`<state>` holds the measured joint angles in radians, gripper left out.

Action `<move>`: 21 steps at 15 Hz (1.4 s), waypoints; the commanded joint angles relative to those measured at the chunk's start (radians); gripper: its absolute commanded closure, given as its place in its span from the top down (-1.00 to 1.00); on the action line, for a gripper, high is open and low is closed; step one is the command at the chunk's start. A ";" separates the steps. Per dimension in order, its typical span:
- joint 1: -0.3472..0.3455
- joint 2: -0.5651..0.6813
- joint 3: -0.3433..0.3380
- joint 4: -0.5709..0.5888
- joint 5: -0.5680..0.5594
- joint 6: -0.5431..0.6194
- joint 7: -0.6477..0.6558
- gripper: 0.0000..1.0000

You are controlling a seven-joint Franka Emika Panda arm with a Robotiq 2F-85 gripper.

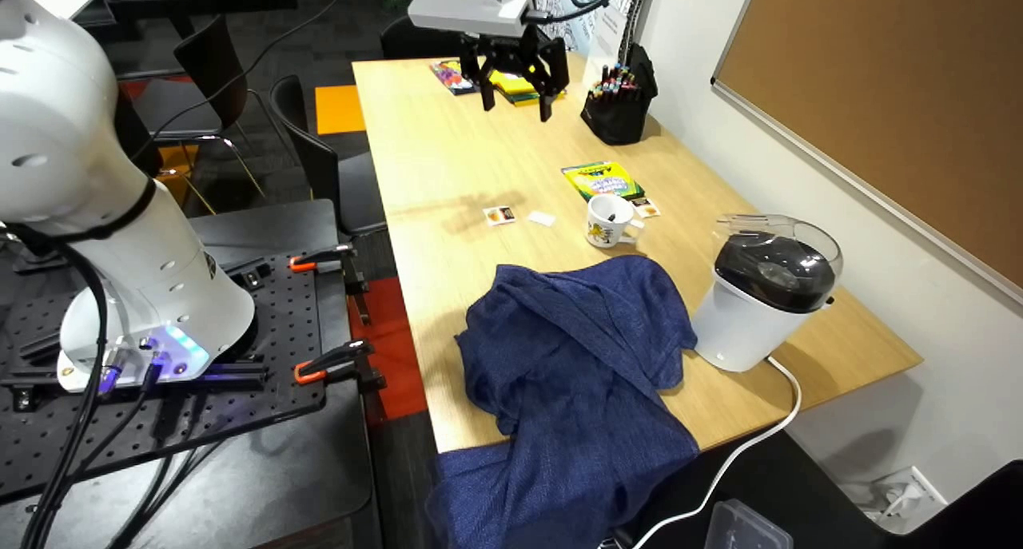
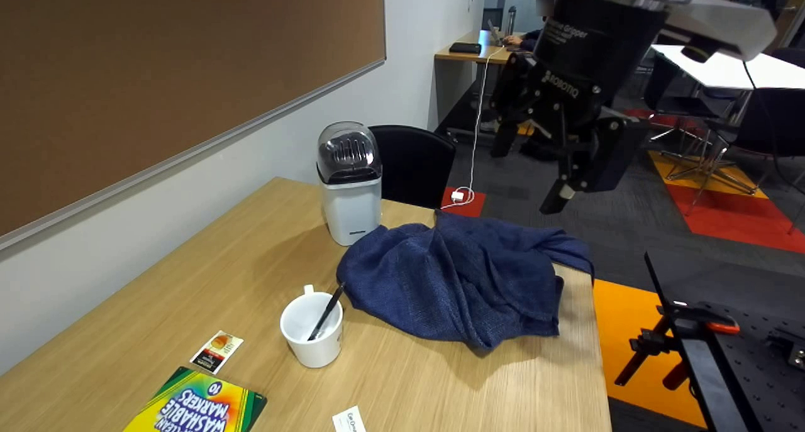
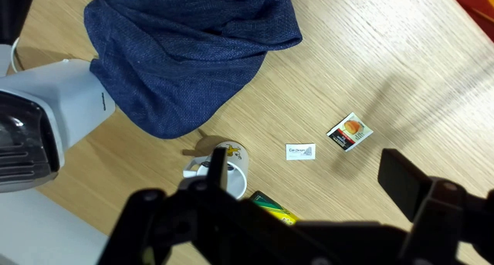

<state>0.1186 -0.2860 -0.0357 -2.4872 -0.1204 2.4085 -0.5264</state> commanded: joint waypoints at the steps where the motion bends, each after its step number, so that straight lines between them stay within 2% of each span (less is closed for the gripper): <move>1: -0.001 0.098 0.009 0.082 -0.046 0.006 -0.077 1.00; 5: -0.007 0.183 0.005 0.136 -0.017 0.040 -0.174 1.00; 9: -0.024 0.257 0.005 0.171 0.049 0.124 -0.260 1.00; 10: -0.027 0.213 0.022 0.136 0.012 0.087 -0.208 1.00; 17: -0.031 0.228 0.024 0.140 0.016 0.093 -0.214 1.00; 21: -0.035 0.279 0.018 0.153 0.019 0.215 -0.275 1.00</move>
<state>0.1083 -0.0471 -0.0320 -2.3485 -0.1050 2.5348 -0.7534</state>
